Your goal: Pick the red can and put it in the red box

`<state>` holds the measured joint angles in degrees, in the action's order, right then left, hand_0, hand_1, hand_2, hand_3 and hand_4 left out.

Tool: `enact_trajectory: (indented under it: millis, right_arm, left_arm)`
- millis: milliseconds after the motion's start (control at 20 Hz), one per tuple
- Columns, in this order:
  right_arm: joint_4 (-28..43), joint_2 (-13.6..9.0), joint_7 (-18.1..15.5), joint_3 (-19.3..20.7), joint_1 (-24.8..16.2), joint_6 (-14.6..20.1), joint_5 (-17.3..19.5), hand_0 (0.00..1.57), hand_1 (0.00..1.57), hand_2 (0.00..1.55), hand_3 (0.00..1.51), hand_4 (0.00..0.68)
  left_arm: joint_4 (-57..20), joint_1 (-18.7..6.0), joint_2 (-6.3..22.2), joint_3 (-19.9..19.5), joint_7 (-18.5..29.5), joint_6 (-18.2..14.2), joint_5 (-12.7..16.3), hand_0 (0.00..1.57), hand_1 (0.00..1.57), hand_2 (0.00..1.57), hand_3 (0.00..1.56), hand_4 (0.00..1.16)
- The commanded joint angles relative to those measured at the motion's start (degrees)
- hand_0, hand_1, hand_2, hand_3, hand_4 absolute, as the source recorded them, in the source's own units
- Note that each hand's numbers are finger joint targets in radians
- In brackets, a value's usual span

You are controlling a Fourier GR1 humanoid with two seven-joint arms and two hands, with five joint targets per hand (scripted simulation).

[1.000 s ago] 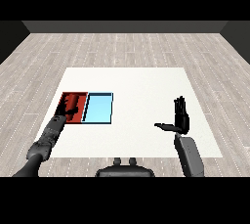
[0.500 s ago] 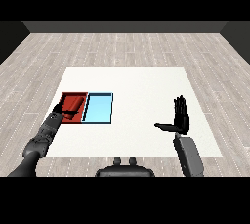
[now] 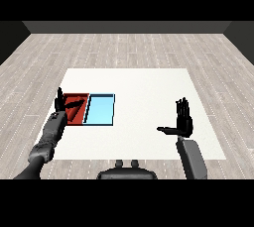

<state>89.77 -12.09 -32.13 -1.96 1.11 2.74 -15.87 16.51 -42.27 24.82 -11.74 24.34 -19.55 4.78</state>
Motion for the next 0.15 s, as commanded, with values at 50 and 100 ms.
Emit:
enact_trajectory:
  millis: [50, 100]
  right_arm:
    - [-0.3, 0.4, -2.4, -1.3, -1.4, -0.8, 1.5, 0.00, 0.00, 0.00, 0.00, 0.000]
    - [-0.6, 0.1, -1.6, -1.3, -1.0, -1.7, 0.8, 0.00, 0.00, 0.00, 0.00, 0.000]
  left_arm:
    - [11.9, -0.5, -4.3, -3.4, 14.0, 7.1, 5.5, 0.00, 0.00, 0.00, 0.00, 0.00]
    - [14.1, 1.2, -4.2, -3.5, 14.5, 7.9, 6.2, 0.00, 0.00, 0.00, 0.00, 0.00]
